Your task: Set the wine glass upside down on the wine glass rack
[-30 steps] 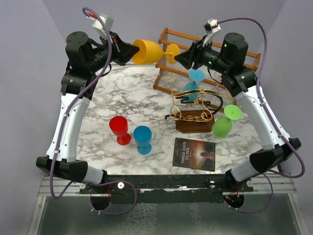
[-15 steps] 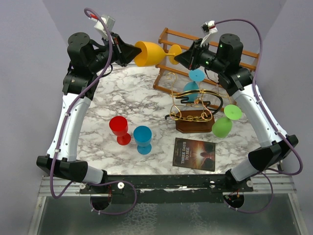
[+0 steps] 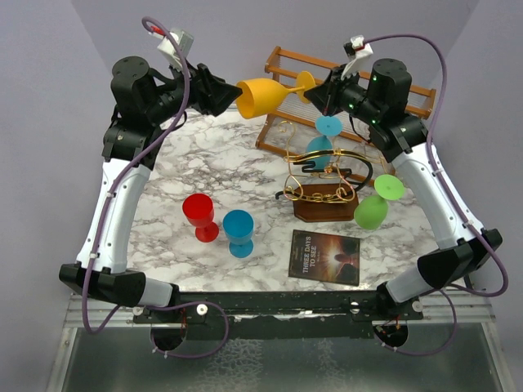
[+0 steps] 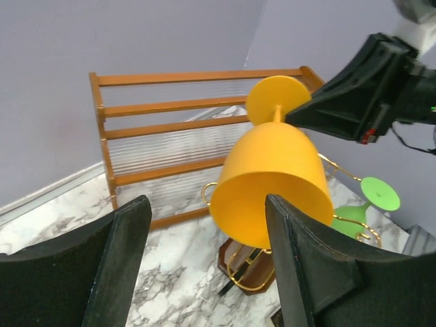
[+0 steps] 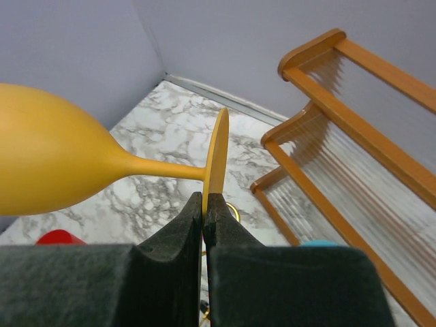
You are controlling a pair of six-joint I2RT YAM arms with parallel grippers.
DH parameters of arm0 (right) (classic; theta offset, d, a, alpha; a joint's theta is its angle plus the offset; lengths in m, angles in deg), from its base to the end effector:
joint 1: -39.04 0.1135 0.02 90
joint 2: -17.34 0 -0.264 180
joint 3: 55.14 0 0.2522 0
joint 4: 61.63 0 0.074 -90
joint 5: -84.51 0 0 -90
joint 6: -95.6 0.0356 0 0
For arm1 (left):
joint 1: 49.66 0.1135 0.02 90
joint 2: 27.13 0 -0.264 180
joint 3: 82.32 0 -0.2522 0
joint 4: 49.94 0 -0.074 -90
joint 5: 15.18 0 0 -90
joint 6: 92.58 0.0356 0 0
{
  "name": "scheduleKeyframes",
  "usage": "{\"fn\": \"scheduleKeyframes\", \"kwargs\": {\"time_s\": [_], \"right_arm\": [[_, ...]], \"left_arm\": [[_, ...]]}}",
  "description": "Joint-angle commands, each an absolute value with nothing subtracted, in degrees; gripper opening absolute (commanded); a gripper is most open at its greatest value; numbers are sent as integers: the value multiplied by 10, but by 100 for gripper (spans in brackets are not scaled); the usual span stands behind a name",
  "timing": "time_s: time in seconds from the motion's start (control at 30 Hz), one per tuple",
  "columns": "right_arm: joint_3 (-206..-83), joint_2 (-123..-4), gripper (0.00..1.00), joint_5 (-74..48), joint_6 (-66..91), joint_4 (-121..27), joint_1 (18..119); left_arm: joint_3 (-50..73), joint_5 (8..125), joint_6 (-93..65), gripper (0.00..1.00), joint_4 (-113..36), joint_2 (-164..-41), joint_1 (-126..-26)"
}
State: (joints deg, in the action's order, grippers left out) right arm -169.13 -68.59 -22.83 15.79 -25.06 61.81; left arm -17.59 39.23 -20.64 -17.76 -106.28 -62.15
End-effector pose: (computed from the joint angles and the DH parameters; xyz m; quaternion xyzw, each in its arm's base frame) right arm 0.3007 0.1377 0.4795 -0.1799 0.7337 0.2926 0.5863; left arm 0.2657 -0.0801 0.5285 0.1916 0.6598 -0.3845 0.6165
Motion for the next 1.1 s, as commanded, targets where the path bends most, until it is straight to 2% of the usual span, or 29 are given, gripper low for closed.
{"fn": "scheduleKeyframes", "kwargs": {"time_s": [0.0, 0.33, 0.77, 1.07], "right_arm": [[-1678, -627, 1, -245, 36, -253, 615], [-1658, -519, 1, -305, -196, -116, 615], [-1591, -401, 1, -366, -450, 81, 615], [-1550, -398, 1, -366, -486, 96, 615]], "left_arm": [[-193, 458, -143, 74, -135, -1037, -618], [-173, 542, -108, 94, -118, -1021, -609], [-115, 570, -75, 95, -138, -1009, -603], [-85, 538, -99, 95, -153, -1000, -599]]}}
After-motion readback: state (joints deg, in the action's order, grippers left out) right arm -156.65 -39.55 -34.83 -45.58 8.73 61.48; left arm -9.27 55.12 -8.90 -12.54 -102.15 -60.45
